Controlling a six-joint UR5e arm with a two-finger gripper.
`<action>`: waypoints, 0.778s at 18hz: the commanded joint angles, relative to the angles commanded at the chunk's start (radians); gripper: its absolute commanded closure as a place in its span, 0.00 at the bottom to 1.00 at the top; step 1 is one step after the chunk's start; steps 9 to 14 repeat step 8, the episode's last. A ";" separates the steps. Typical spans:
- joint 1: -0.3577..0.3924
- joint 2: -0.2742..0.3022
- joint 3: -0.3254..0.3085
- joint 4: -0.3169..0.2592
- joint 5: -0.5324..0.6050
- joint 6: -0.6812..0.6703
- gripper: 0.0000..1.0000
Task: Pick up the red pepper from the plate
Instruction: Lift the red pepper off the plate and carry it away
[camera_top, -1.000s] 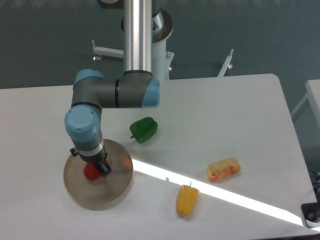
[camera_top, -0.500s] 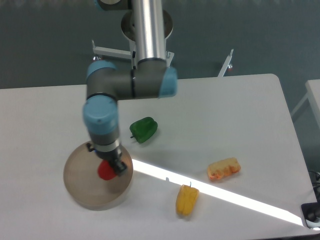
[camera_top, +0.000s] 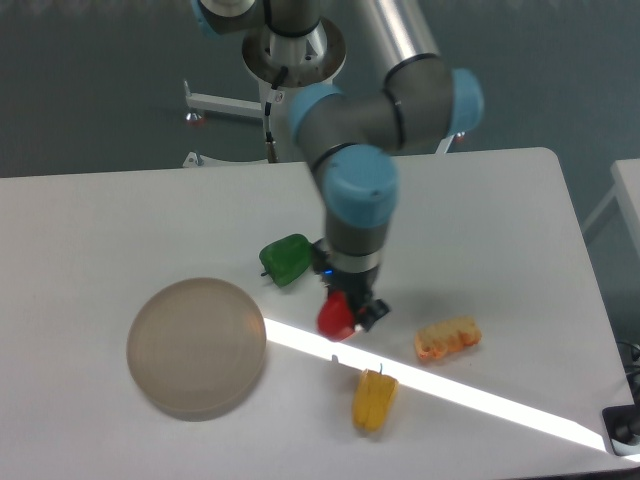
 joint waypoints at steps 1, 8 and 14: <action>0.014 -0.003 0.006 0.000 0.000 0.018 0.43; 0.062 0.003 -0.003 0.017 0.003 0.069 0.43; 0.062 0.003 -0.003 0.017 0.003 0.069 0.43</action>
